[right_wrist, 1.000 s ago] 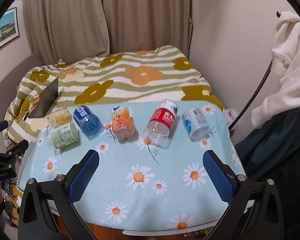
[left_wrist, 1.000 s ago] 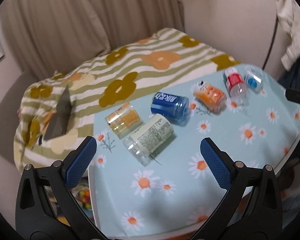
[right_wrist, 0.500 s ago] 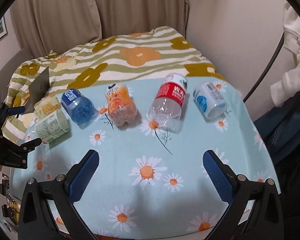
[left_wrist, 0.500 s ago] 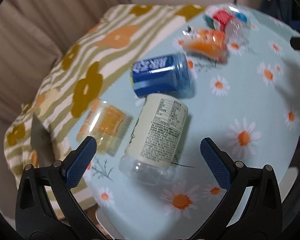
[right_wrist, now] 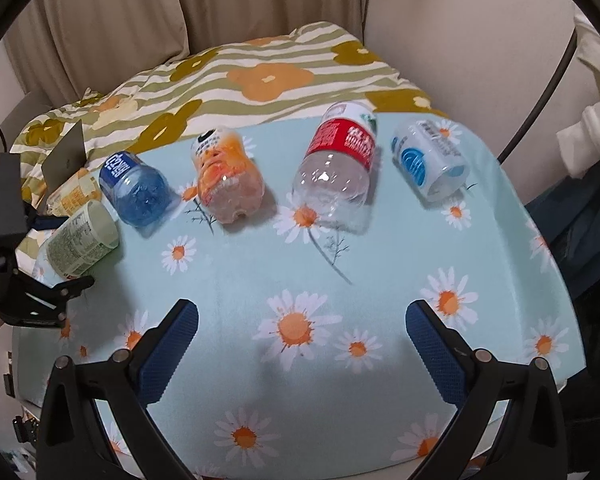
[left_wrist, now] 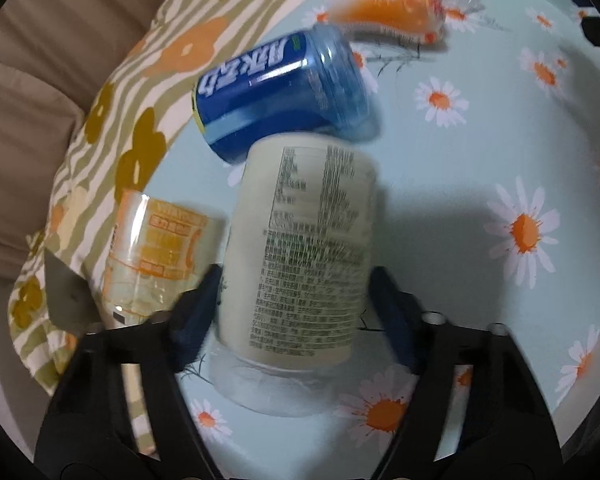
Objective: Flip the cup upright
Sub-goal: 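Lift the cream cup off the table with the left tool, then grasp the cream cup with the right tool while the left tool opens and releases it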
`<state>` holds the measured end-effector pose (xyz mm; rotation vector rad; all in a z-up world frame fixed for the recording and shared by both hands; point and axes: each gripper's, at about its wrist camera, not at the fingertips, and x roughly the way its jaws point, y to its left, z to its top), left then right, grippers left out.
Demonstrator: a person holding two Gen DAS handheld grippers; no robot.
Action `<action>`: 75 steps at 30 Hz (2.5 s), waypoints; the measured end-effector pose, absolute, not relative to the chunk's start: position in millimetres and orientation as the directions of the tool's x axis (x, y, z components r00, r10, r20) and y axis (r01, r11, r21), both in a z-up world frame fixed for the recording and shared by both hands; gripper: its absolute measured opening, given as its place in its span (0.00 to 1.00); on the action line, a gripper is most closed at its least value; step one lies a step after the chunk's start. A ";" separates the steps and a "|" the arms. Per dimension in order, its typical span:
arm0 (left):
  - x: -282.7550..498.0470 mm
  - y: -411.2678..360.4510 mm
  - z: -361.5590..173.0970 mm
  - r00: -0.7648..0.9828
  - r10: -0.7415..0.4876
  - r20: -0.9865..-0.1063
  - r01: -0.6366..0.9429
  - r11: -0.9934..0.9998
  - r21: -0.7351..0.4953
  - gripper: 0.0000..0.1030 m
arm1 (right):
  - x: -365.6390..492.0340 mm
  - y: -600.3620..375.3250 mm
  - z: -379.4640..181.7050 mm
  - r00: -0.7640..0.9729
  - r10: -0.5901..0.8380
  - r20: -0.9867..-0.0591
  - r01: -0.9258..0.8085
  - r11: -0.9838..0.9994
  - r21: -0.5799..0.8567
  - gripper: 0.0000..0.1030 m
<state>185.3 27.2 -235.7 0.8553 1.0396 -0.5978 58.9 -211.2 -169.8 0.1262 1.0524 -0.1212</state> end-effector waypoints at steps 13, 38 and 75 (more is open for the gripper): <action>157.1 8.6 -211.2 0.404 -0.016 -0.915 0.714 0.630 0.304 0.67 | 48.0 -227.3 -158.5 0.514 0.003 -0.858 0.129 0.988 0.081 1.00; 100.1 -137.7 -207.7 0.305 -0.078 -0.949 0.137 0.990 -0.038 0.68 | 52.8 -316.8 -127.1 0.542 0.107 -0.834 -0.087 0.994 0.071 1.00; 68.0 -119.4 -169.3 0.378 -0.068 -0.923 0.015 0.998 -0.067 1.00 | 61.3 -326.1 -136.7 0.455 0.187 -0.870 -0.154 0.980 0.130 1.00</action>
